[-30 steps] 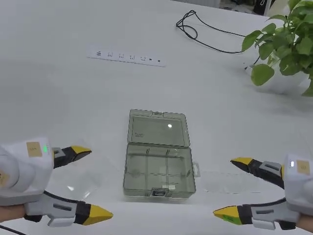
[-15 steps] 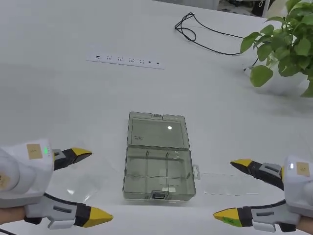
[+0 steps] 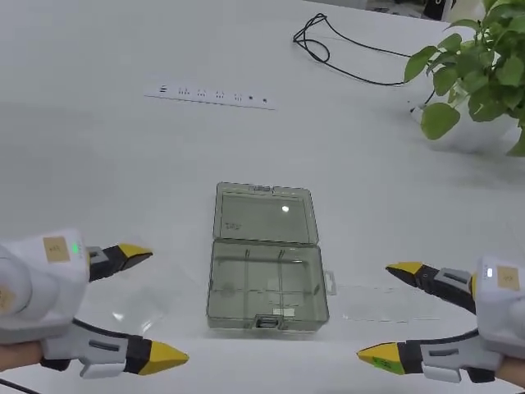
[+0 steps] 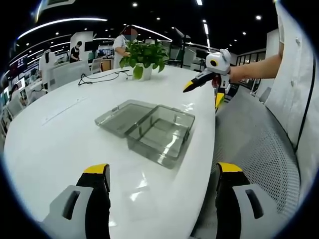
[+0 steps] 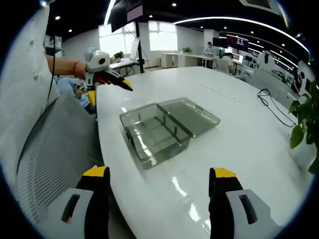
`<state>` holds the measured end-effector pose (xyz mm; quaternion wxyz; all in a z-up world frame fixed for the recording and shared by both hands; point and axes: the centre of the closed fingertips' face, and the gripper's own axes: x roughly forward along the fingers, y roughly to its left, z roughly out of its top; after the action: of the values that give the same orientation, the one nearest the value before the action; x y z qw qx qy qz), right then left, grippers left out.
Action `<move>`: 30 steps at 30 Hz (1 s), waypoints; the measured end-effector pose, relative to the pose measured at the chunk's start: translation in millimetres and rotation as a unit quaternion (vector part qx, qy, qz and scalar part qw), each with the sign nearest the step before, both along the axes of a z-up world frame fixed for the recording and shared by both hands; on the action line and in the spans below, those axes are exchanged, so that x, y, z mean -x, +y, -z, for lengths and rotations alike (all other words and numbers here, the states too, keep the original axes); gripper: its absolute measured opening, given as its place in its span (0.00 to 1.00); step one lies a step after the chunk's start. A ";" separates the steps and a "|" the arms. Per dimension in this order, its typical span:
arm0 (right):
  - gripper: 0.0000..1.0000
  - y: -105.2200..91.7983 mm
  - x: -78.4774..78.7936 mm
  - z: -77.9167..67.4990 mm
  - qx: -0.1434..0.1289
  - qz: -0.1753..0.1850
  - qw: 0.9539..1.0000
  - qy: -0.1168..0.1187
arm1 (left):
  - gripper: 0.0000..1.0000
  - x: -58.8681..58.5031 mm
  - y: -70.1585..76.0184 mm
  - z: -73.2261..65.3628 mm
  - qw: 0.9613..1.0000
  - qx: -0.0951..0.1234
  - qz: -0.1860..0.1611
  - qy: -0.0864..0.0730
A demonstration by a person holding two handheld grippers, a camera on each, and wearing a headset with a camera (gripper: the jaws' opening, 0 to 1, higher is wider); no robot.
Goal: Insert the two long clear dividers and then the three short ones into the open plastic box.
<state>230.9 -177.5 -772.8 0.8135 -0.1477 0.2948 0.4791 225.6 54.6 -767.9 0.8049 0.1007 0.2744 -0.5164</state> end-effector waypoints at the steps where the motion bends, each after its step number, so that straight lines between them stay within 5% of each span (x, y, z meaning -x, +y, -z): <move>1: 0.82 0.0 -0.1 -0.1 -0.001 0.001 1.000 0.000 | 0.89 -0.4 0.6 -0.1 1.000 0.000 0.000 0.000; 23: 0.81 1.5 0.5 -0.7 -0.008 0.006 1.000 0.000 | 0.83 -26.7 39.9 1.0 0.998 -0.018 -0.060 0.004; 30: 0.80 2.1 1.6 0.0 -0.009 0.006 1.000 0.002 | 0.77 -35.7 57.3 10.7 0.995 -0.036 -0.093 0.025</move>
<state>229.3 -175.4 -772.8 0.8169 -0.1379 0.2926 0.4775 261.3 111.9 -778.6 0.8380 0.0908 0.3214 -0.4315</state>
